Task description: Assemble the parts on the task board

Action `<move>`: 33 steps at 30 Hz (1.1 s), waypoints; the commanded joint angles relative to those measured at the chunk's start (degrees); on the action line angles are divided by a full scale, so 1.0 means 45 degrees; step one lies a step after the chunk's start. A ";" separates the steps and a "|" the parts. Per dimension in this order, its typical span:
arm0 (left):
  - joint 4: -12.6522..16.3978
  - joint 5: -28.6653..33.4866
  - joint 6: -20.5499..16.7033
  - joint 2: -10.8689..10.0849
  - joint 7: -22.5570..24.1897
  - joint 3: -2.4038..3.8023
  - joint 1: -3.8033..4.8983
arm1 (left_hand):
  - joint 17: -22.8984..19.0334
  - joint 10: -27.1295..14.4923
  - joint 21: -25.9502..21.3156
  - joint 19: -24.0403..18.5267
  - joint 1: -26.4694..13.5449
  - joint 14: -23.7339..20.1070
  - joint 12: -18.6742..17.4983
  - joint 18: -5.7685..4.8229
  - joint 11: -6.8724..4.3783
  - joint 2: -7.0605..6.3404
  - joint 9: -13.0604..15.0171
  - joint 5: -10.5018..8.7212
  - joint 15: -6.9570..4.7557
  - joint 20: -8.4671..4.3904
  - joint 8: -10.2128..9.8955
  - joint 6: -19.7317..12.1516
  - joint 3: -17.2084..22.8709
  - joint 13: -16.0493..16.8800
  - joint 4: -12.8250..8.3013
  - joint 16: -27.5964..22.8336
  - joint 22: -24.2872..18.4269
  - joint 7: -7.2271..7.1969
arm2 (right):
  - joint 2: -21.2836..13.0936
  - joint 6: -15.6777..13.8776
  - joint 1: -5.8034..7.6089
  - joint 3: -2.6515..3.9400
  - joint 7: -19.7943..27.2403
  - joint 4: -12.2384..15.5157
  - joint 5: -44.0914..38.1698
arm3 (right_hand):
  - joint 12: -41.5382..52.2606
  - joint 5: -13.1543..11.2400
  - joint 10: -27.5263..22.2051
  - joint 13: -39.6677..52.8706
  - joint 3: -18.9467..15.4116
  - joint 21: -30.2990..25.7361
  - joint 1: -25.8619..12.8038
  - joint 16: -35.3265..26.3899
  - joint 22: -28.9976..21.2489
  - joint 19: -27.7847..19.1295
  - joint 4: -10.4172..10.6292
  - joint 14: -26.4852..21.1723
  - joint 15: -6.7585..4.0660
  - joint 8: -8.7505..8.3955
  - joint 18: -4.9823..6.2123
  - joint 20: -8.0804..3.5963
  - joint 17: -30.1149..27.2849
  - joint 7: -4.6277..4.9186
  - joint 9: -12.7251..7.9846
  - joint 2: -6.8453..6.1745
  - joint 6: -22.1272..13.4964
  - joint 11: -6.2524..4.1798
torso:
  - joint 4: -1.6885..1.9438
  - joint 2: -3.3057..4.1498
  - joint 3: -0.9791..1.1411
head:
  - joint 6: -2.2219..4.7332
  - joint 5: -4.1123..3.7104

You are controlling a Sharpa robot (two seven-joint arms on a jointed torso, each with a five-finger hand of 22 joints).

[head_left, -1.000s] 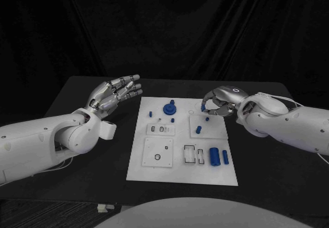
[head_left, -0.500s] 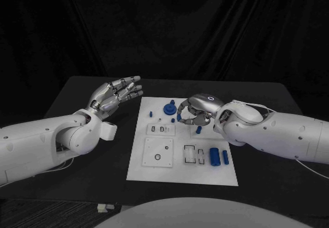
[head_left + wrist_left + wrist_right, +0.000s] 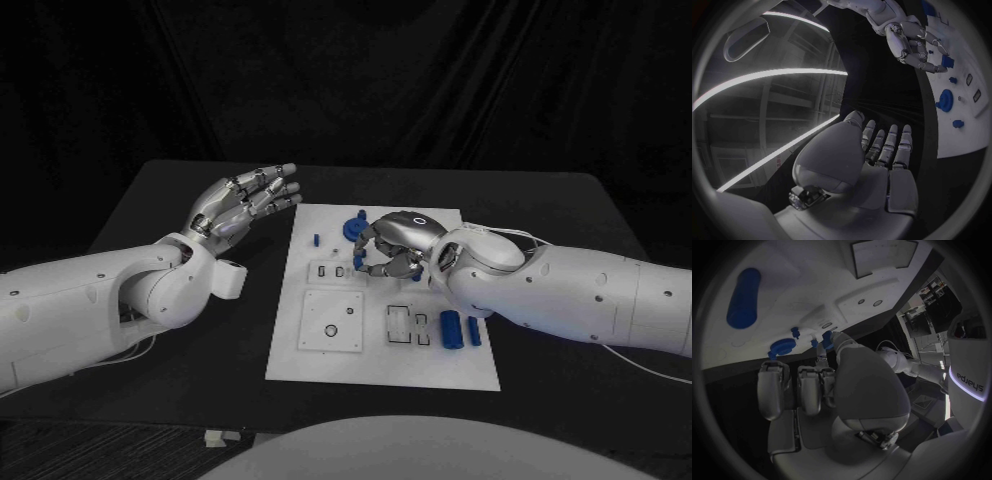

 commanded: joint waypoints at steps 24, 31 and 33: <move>0.0017 -0.0009 0.0197 0.0011 0.0113 0.0013 -0.0091 | 0.0004 0.0015 0.0042 0.0085 0.0122 -0.0035 0.0053 -0.0251 0.0082 0.0007 -0.0019 0.0083 0.0098 -0.0013 -0.0003 -0.0084 0.0090 -0.0020 0.0013 0.0032 0.0010 0.0030 | 0.0316 0.0697 -0.0253 0.0007 -0.0743 -0.0351 -0.0062 | 0.0045 0.0152 0.1372 0.3347 -0.0006 -0.0184 -0.0099 0.0038 0.2818 0.0552 -0.0144 0.1356 0.0096 -0.0083 0.0096 0.0044 0.3355 0.0133 0.0029 0.0050 -0.0184 0.0164 | -0.0009 -0.0014 -0.0002 | -0.0001 0.0020; 0.0015 -0.0009 0.0215 0.0007 0.0101 0.0013 -0.0099 | 0.0004 0.0015 0.0042 0.0085 0.0122 -0.0035 0.0053 -0.0251 0.0082 0.0007 -0.0019 0.0083 0.0098 -0.0013 -0.0003 -0.0084 0.0090 -0.0020 0.0013 0.0032 0.0010 0.0030 | 0.0378 0.1033 -0.0256 0.0007 -0.0772 -0.0440 -0.0062 | 0.0045 0.0014 0.1372 0.3347 -0.0047 -0.0195 -0.0215 0.0038 0.2815 0.0549 -0.0173 0.1356 0.0124 -0.0173 0.0099 0.0086 0.3355 0.0170 0.0033 -0.0005 -0.0386 0.0186 | -0.0006 -0.0011 -0.0004 | -0.0001 0.0030; 0.0011 -0.0009 0.0219 0.0008 0.0097 0.0013 -0.0101 | 0.0004 0.0015 0.0042 0.0085 0.0122 -0.0035 0.0053 -0.0251 0.0082 0.0007 -0.0019 0.0083 0.0098 -0.0013 -0.0003 -0.0084 0.0090 -0.0020 0.0013 0.0032 0.0010 0.0030 | 0.0390 0.1070 -0.0256 0.0007 -0.0773 -0.0461 -0.0062 | 0.0045 -0.0017 0.1372 0.3347 -0.0048 -0.0206 -0.0224 0.0038 0.2812 0.0545 -0.0190 0.1356 0.0127 -0.0201 0.0102 0.0093 0.3355 0.0177 0.0031 -0.0015 -0.0445 0.0189 | -0.0004 -0.0008 -0.0002 | -0.0001 0.0032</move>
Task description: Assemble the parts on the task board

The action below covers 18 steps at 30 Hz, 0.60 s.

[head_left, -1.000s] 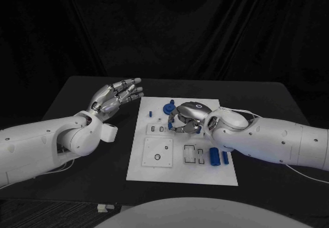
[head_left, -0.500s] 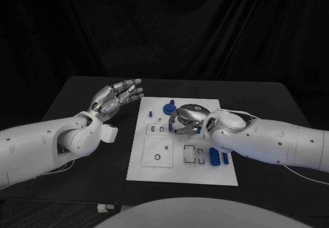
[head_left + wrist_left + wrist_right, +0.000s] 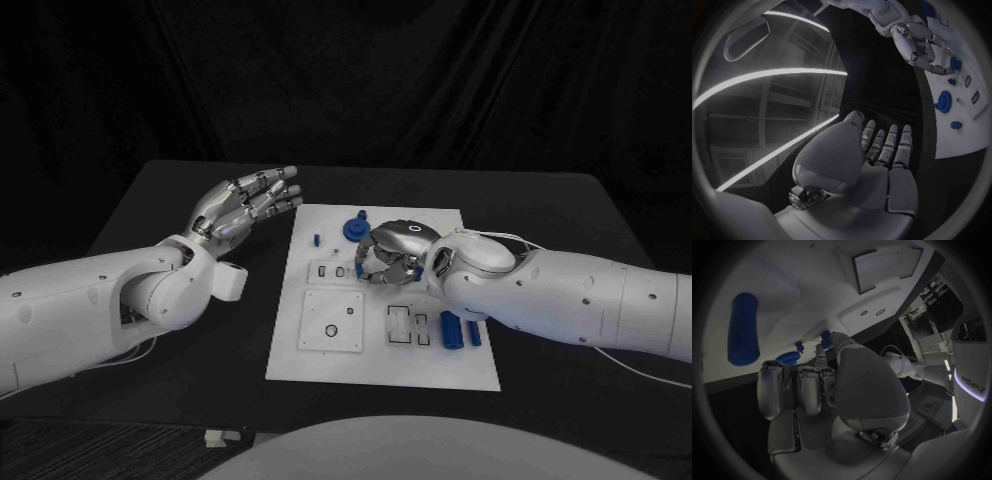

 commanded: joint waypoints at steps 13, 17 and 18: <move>0.0000 -0.0009 0.0189 0.0021 0.0087 0.0013 -0.0025 | 0.0002 -0.0015 0.0037 0.0079 0.0119 -0.0059 0.0042 -0.0275 0.0084 0.0021 -0.0016 0.0088 0.0099 -0.0016 0.0008 -0.0086 0.0164 -0.0023 0.0007 0.0027 0.0005 0.0037 | 0.0061 0.0505 -0.0040 0.0007 -0.0252 -0.0080 -0.0062 | 0.0045 -0.0214 0.1337 0.3351 0.0010 -0.0135 -0.0078 0.0038 0.2798 0.0519 -0.0204 0.1321 0.0102 -0.0189 0.0117 0.0114 0.3345 0.0018 -0.0015 -0.0029 -0.0386 0.0064 | 0.0001 -0.0001 -0.0006 | -0.0001 -0.0005; -0.0004 -0.0009 0.0201 0.0026 0.0065 0.0013 -0.0027 | 0.0001 -0.0021 0.0033 0.0074 0.0124 -0.0068 0.0037 -0.0278 0.0074 0.0033 -0.0014 0.0094 0.0099 -0.0016 0.0014 -0.0080 0.0184 -0.0024 0.0004 0.0021 0.0003 0.0050 | 0.0069 0.0566 -0.0041 0.0007 -0.0253 -0.0089 -0.0062 | 0.0045 -0.0359 0.1337 0.3351 0.0019 -0.0163 -0.0020 0.0038 0.2789 0.0505 -0.0309 0.1321 0.0102 -0.0194 0.0124 0.0121 0.3345 0.0016 0.0008 -0.0066 -0.0433 0.0061 | 0.0003 0.0002 -0.0003 | -0.0001 -0.0013; -0.0004 -0.0009 0.0205 0.0026 0.0060 0.0013 -0.0027 | 0.0001 -0.0021 0.0033 0.0074 0.0124 -0.0068 0.0037 -0.0278 0.0074 0.0033 -0.0014 0.0094 0.0099 -0.0016 0.0014 -0.0080 0.0184 -0.0024 0.0004 0.0021 0.0003 0.0050 | 0.0071 0.0571 -0.0041 0.0007 -0.0253 -0.0094 -0.0062 | 0.0045 -0.0359 0.1337 0.3351 0.0019 -0.0163 -0.0020 0.0038 0.2789 0.0505 -0.0309 0.1321 0.0102 -0.0194 0.0124 0.0121 0.3345 0.0016 0.0008 -0.0066 -0.0433 0.0061 | 0.0004 0.0003 -0.0003 | -0.0001 -0.0010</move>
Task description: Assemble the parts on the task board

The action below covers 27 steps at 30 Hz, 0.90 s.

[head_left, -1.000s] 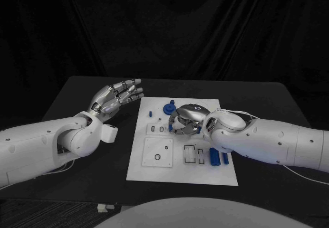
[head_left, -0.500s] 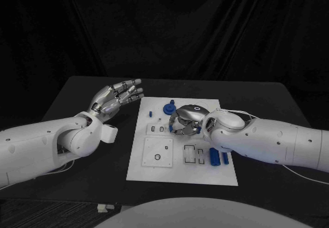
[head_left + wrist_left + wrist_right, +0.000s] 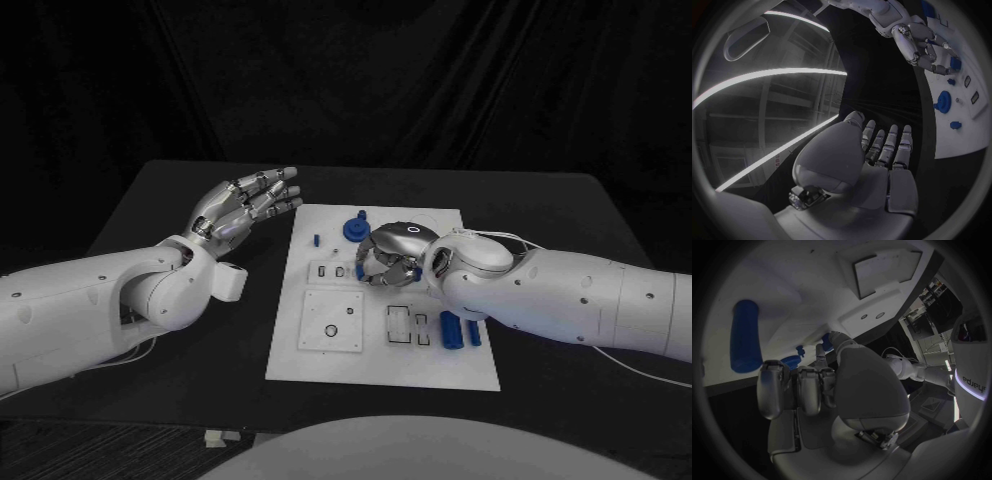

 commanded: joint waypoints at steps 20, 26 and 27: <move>-0.0013 -0.0009 0.0166 0.0038 0.0043 0.0012 -0.0028 | 0.0000 -0.0051 0.0030 0.0071 0.0158 -0.0038 0.0005 -0.0085 0.0051 0.0074 -0.0015 0.0070 0.0050 -0.0018 0.0016 -0.0099 0.0158 -0.0017 -0.0020 0.0015 0.0001 0.0068 | 0.0024 0.0326 -0.0046 0.0006 -0.0255 -0.0042 -0.0063 | 0.0045 -0.3001 0.1328 0.3353 -0.0531 -0.0257 -0.0278 0.0038 0.2728 0.0431 0.0020 0.1321 0.0129 -0.1120 0.0166 0.0148 0.3348 0.0044 -0.0612 -0.0400 -0.2146 0.0080 | -0.0006 0.0010 0.0001 | -0.0001 0.0003; -0.0023 -0.0009 0.0152 0.0052 0.0051 0.0012 -0.0031 | -0.0001 -0.0057 0.0029 0.0069 0.0168 -0.0047 0.0006 -0.0088 0.0048 0.0072 -0.0017 0.0074 0.0051 -0.0019 0.0013 -0.0115 0.0178 -0.0018 -0.0032 0.0009 0.0000 0.0070 | -0.0103 -0.0194 -0.0042 0.0006 -0.0115 0.0000 -0.0174 | 0.0045 -0.3995 0.1328 0.3353 -0.0936 -0.0381 -0.0354 0.0038 0.2693 0.0384 0.0744 0.1321 0.0135 -0.1250 0.0190 0.0166 0.3348 0.0071 -0.0961 -0.0873 -0.2529 0.0114 | -0.0003 0.0003 0.0003 | -0.0001 0.0029; -0.0020 -0.0009 0.0146 0.0049 0.0051 0.0013 -0.0031 | -0.0001 -0.0059 0.0031 0.0073 0.0172 -0.0047 0.0007 -0.0089 0.0048 0.0067 -0.0016 0.0074 0.0051 -0.0019 0.0016 -0.0106 0.0183 -0.0018 -0.0038 0.0011 0.0000 0.0069 | -0.0147 -0.0396 -0.0039 0.0007 -0.0056 0.0026 -0.0237 | 0.0045 -0.4105 0.1328 0.3353 -0.1008 -0.0391 -0.0409 0.0038 0.2691 0.0381 0.0795 0.1321 0.0143 -0.1245 0.0193 0.0163 0.3348 0.0077 -0.0984 -0.0951 -0.2535 0.0108 | -0.0002 0.0003 0.0005 | -0.0001 0.0036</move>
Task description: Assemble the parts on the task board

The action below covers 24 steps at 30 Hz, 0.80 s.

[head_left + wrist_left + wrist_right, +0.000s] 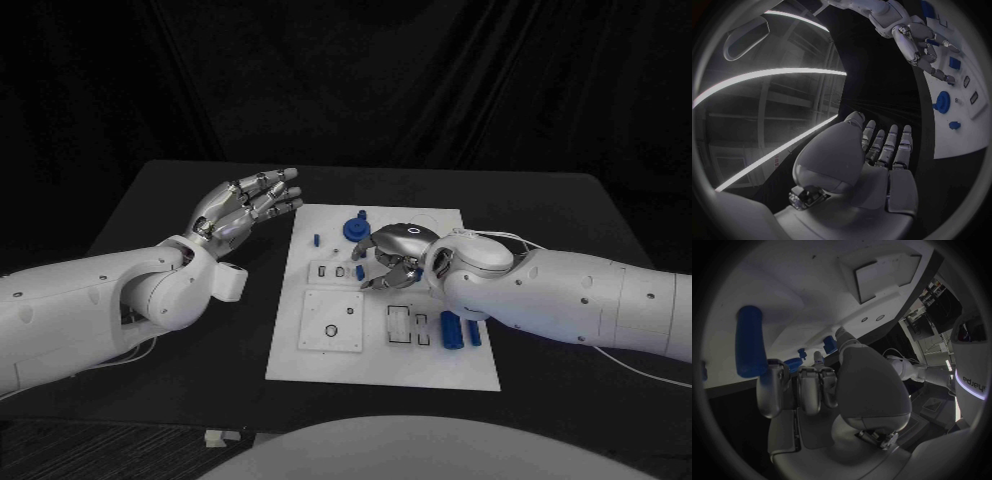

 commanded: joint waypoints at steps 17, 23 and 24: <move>0.0159 -0.0121 -0.0155 -0.0063 0.0095 0.0016 -0.0013 | 0.0001 -0.0082 0.0032 0.0079 0.0147 -0.0052 0.0013 -0.0104 0.0003 -0.0106 0.0002 0.0058 0.0049 -0.0020 0.0071 0.0041 0.0087 -0.0018 -0.0059 0.0023 -0.0001 0.0042 | -0.2300 -0.5439 0.1695 0.0010 0.2823 0.2063 0.0297 | 0.0045 -0.0495 0.1327 0.3355 -0.5589 -0.0113 -0.4172 0.0038 0.2690 0.0345 0.0348 0.1368 -0.0035 0.0236 0.0199 -0.0038 0.3351 -0.0217 -0.0392 -0.1426 0.0329 -0.0068 | -0.0006 -0.0023 0.0009 | -0.0001 -0.0081; 0.0218 -0.1102 -0.0643 -0.0117 0.0059 0.0022 0.0178 | 0.0024 -0.0058 0.0242 0.0454 0.0190 0.0061 0.0122 -0.0071 0.0123 -0.0357 -0.0005 -0.0062 0.0075 -0.0028 0.0084 -0.0028 0.0147 -0.0002 -0.0226 0.0164 0.0069 -0.0009 | -0.3208 -0.6894 0.2282 0.0010 0.4462 0.2617 0.2321 | 0.0045 -0.0472 0.1327 0.3355 -0.5550 0.0105 -0.5644 0.0038 0.2767 0.0443 0.0329 0.1368 -0.0090 0.0525 0.0143 -0.0088 0.3351 -0.0286 -0.0349 -0.1406 0.0876 -0.0132 | -0.0015 -0.0025 0.0016 | -0.0001 -0.0136; 0.0177 -0.1405 -0.0812 -0.0092 -0.0008 0.0022 0.0289 | 0.0050 -0.0006 0.0437 0.0795 0.0152 0.0253 0.0223 -0.0023 0.0259 -0.0435 -0.0011 -0.0229 0.0084 -0.0032 0.0083 -0.0074 0.0168 0.0009 -0.0243 0.0350 0.0134 -0.0033 | -0.3365 -0.7072 0.2349 0.0010 0.4710 0.2667 0.2710 | 0.0045 -0.0479 0.1327 0.3355 -0.5270 0.0187 -0.5804 0.0038 0.2795 0.0485 0.0373 0.1368 -0.0100 0.0679 0.0123 -0.0098 0.3351 -0.0304 -0.0296 -0.1081 0.1163 -0.0145 | -0.0008 -0.0024 0.0016 | -0.0001 -0.0141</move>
